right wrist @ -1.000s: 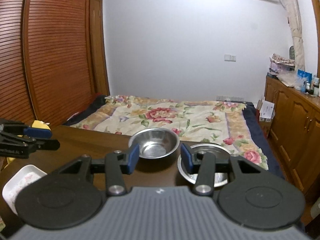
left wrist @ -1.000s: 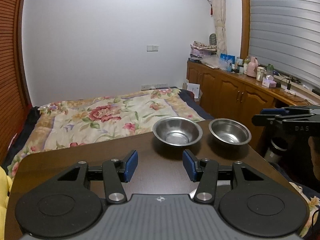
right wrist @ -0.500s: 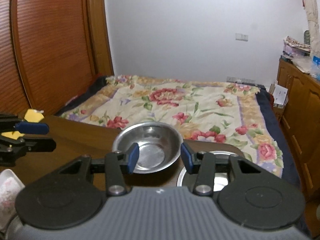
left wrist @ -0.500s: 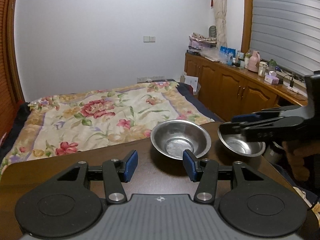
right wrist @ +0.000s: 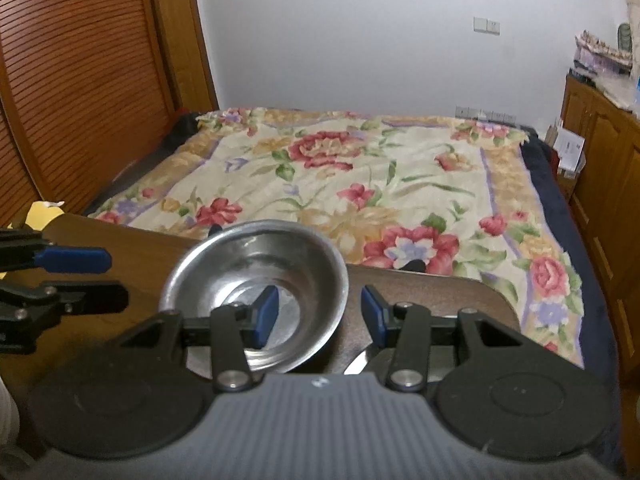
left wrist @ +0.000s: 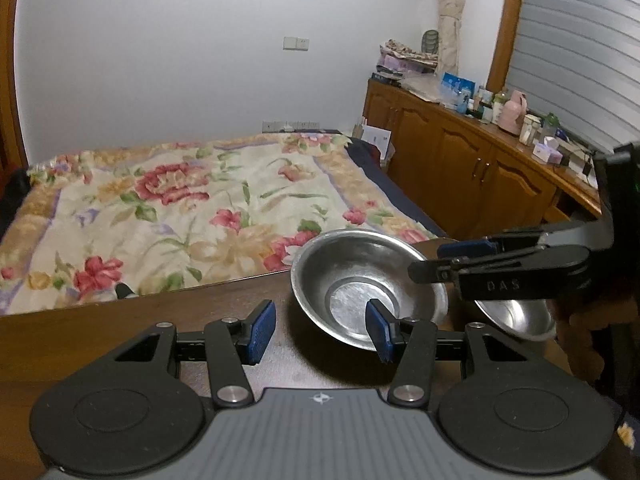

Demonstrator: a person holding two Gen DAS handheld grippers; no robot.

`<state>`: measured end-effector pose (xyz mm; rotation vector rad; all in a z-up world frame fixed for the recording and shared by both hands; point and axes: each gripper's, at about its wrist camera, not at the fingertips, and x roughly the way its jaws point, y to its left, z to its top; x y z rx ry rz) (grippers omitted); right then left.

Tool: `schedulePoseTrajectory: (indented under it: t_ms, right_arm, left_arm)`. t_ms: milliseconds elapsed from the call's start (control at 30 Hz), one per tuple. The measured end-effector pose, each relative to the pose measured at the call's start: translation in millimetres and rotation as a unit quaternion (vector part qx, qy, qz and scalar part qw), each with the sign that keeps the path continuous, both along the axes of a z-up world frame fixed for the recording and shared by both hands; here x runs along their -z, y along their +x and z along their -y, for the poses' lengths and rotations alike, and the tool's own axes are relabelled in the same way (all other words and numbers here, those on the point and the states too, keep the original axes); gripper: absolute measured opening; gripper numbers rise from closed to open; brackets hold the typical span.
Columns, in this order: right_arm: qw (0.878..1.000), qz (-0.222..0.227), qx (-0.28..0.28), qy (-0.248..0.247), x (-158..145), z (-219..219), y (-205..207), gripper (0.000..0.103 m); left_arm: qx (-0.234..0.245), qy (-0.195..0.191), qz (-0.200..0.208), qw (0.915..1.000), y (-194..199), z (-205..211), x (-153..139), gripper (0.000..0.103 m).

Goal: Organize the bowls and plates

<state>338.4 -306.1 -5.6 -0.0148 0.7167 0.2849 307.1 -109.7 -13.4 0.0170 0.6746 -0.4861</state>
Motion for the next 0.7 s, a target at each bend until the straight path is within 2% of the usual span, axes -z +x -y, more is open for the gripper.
schedulePoseTrajectory:
  t_ms: [267, 500, 700]
  right_arm:
    - [1.0, -0.019, -0.004, -0.013, 4, -4, 8, 0.046]
    - [0.999, -0.026, -0.016, -0.01, 5, -10, 10, 0.041]
    - [0.999, -0.032, -0.026, 0.005, 6, -13, 8, 0.034]
  left_arm:
    - [-0.006, -0.01, -0.026, 0.9996, 19, 4, 12, 0.052]
    - [-0.007, -0.015, -0.045, 0.9989, 22, 0, 21, 0.05]
    - [-0.011, -0.022, -0.057, 0.9981, 22, -6, 23, 0.041]
